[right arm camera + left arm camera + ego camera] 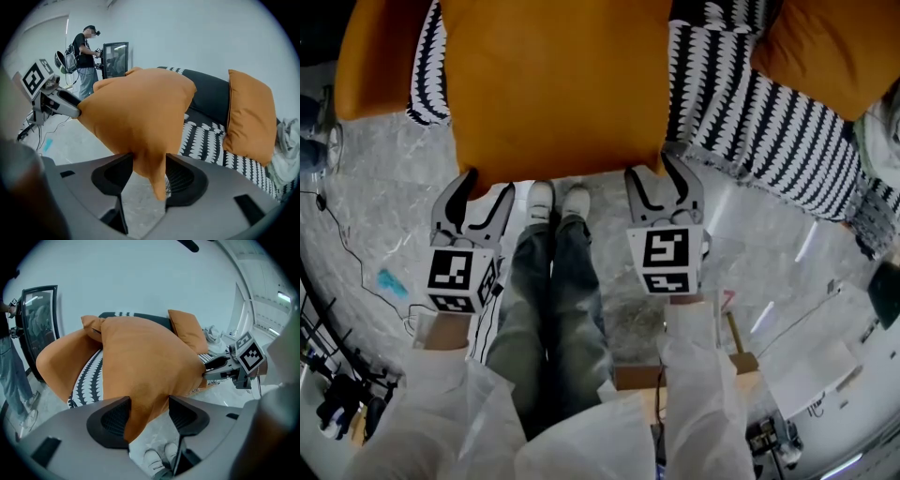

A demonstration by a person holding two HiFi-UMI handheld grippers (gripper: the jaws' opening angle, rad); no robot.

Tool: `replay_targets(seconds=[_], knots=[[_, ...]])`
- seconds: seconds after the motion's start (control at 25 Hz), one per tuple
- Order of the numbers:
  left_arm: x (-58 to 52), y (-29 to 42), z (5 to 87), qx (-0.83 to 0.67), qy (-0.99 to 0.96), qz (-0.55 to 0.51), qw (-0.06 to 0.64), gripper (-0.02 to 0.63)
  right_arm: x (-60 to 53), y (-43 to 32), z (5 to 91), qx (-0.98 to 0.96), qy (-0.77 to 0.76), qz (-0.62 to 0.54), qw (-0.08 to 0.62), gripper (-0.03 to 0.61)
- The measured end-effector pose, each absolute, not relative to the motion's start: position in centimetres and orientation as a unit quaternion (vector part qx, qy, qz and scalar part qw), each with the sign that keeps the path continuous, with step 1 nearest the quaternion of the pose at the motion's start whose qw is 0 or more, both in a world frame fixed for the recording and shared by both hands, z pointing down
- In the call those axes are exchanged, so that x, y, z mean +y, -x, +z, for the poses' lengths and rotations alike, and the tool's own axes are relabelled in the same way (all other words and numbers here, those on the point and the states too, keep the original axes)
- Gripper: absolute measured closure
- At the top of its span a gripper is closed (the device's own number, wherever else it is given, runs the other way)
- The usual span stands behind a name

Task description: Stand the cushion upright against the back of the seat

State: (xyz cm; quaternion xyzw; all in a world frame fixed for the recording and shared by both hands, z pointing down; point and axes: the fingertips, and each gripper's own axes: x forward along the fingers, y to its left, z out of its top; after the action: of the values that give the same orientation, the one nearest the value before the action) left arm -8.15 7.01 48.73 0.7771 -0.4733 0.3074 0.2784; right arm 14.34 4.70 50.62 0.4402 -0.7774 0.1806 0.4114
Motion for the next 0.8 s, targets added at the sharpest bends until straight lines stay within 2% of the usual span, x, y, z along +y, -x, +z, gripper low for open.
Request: replay_targets(seconds=[0.4, 0.68, 0.8], knots=[[6.8, 8.8, 49.6, -0.476, -0.772, 0.324, 0.27, 0.348, 4.7, -15.0, 52.7, -0.764, -0.422, 0.179, 0.455, 0.36], [7.9, 9.6, 50.0, -0.476, -0.768, 0.329, 0.276, 0.348, 5.2, -14.9, 53.5, -0.755, -0.432, 0.189, 0.455, 0.364], [7.8, 9.4, 50.3, -0.473, -0.769, 0.33, 0.276, 0.351, 5.2, -14.8, 53.7, -0.754, -0.435, 0.184, 0.456, 0.39]])
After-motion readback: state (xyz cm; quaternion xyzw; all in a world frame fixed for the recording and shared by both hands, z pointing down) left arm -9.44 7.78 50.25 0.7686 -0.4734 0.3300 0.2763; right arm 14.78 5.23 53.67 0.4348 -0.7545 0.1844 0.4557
